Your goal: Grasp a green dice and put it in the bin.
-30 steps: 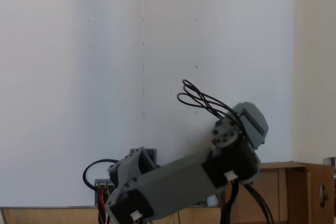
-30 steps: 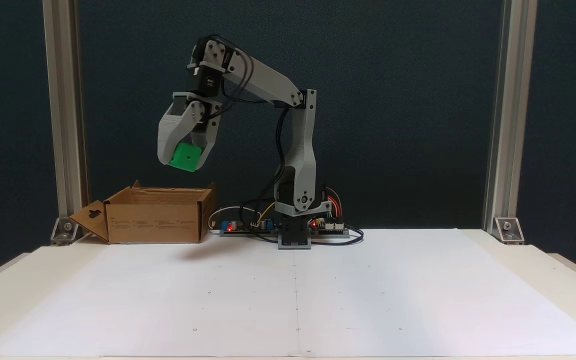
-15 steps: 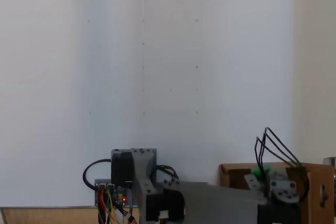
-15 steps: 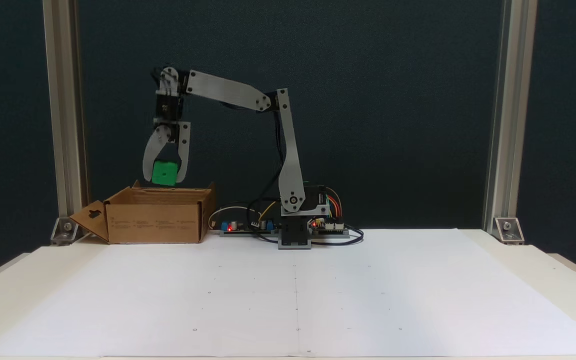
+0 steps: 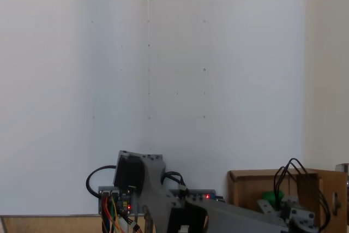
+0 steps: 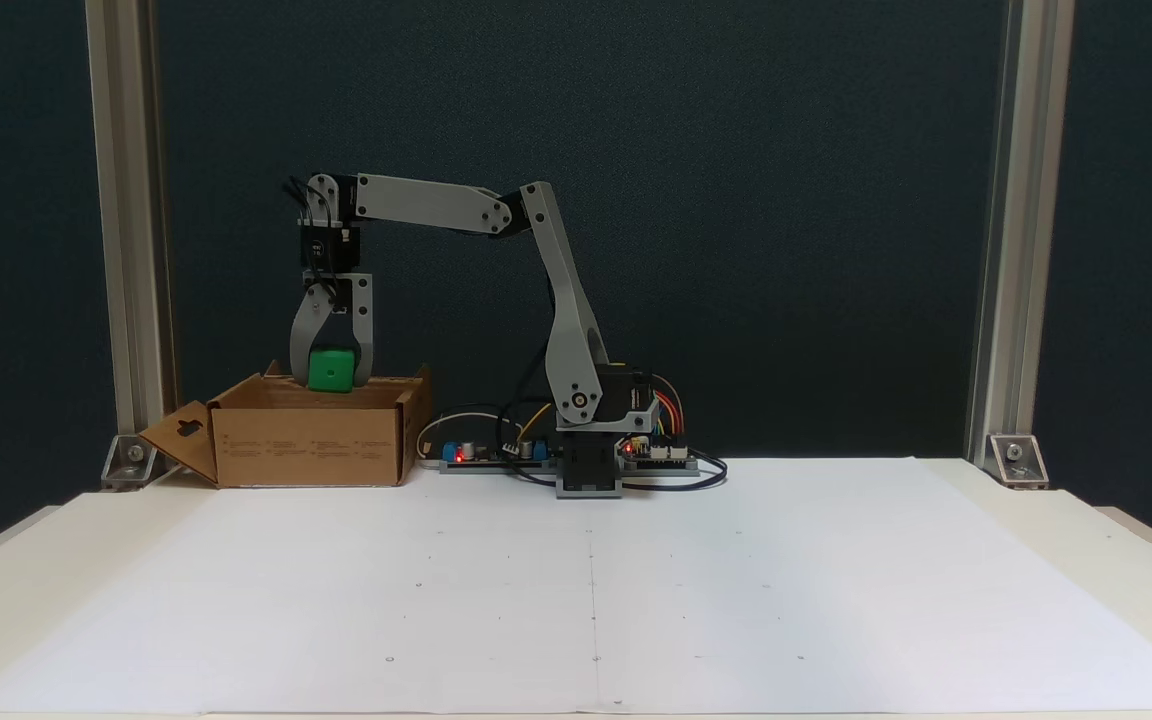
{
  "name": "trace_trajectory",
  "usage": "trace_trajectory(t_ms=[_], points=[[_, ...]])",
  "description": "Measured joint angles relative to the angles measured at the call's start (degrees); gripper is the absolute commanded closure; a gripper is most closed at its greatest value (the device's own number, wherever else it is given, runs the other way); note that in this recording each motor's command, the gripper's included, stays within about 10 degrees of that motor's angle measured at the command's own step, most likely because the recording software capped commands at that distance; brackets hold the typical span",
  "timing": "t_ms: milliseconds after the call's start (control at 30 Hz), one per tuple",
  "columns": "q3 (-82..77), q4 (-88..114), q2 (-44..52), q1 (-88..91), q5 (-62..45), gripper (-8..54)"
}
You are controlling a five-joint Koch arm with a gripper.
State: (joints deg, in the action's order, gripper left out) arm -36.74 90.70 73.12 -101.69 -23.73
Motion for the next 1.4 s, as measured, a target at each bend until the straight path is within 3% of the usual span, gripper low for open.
trace_trajectory(t_ms=[67,200,467,667,1400], points=[[-0.1,-1.6,-0.1,0.0,0.0,14.9],[0.0,-3.0,-0.1,-0.9,0.1,0.6],[-0.1,-8.3,1.1,-1.1,1.9,0.6],[0.0,-21.9,9.1,6.4,15.4,1.0],[-2.1,-25.9,20.4,74.4,19.5,1.3]])
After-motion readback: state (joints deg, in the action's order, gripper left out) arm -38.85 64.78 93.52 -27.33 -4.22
